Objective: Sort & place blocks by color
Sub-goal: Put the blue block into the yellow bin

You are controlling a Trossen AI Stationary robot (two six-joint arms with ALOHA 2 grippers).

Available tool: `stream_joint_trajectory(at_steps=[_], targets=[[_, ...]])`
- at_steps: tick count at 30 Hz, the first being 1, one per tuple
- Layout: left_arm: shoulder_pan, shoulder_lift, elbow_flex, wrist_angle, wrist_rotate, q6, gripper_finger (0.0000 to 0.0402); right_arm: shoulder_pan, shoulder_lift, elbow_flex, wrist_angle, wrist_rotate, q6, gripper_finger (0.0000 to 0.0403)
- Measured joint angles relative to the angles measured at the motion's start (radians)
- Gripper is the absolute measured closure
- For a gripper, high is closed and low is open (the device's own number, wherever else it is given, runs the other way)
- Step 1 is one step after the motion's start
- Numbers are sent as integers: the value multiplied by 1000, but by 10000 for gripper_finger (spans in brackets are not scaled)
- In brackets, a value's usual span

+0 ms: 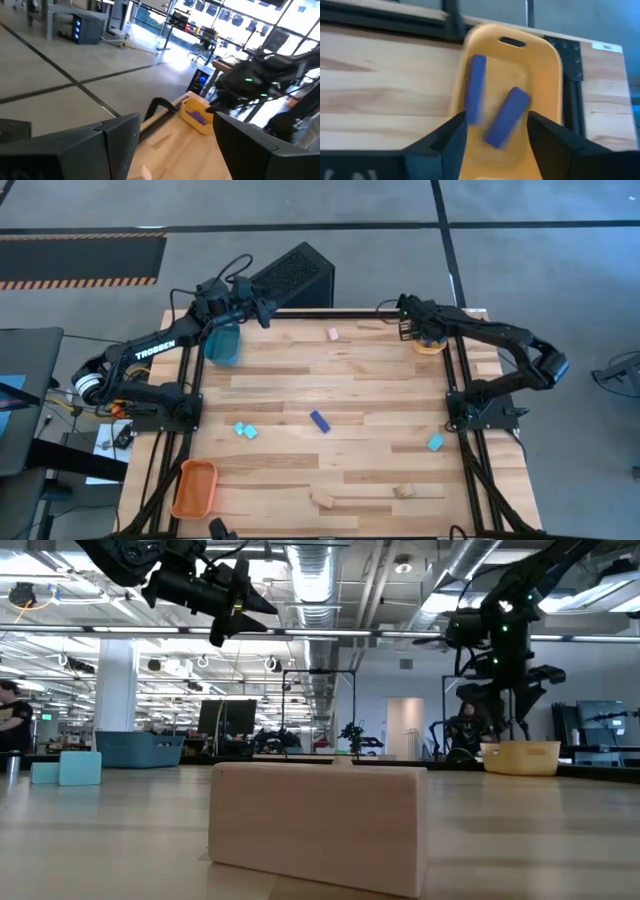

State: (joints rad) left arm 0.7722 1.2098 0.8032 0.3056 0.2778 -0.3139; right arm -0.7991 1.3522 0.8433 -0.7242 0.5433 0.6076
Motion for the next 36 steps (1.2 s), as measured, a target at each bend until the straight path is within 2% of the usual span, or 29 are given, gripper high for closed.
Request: stream_joint_trajectory(at_steps=[4,8,11,14,17,19,24,26,28,31,36], targets=[[10,0,0,-4,-1,10,162,70,-21,0,-22,46,93,164],[10,0,0,-3,5,18,162,145,-60,-1,-49,39,150,168],[10,0,0,-12,32,69,162,258,-97,0,-26,-16,149,180],[9,1,0,-75,41,128,162,386,-137,0,4,-26,191,199],[8,1,0,-145,45,108,162,503,-176,0,11,-43,258,221],[8,1,0,-195,57,60,162,576,-198,0,13,-123,257,234],[-24,33,-1,-327,54,69,162,762,-235,0,88,-345,199,263],[-52,41,-1,-344,55,41,162,841,-248,1,127,-386,193,274],[-93,42,-1,-367,54,5,162,928,-259,1,129,-370,226,284],[-185,42,-1,-354,29,-37,162,1066,-263,1,122,-264,300,297],[-376,42,-1,-234,-142,-213,162,1295,-250,0,124,-137,365,306]])
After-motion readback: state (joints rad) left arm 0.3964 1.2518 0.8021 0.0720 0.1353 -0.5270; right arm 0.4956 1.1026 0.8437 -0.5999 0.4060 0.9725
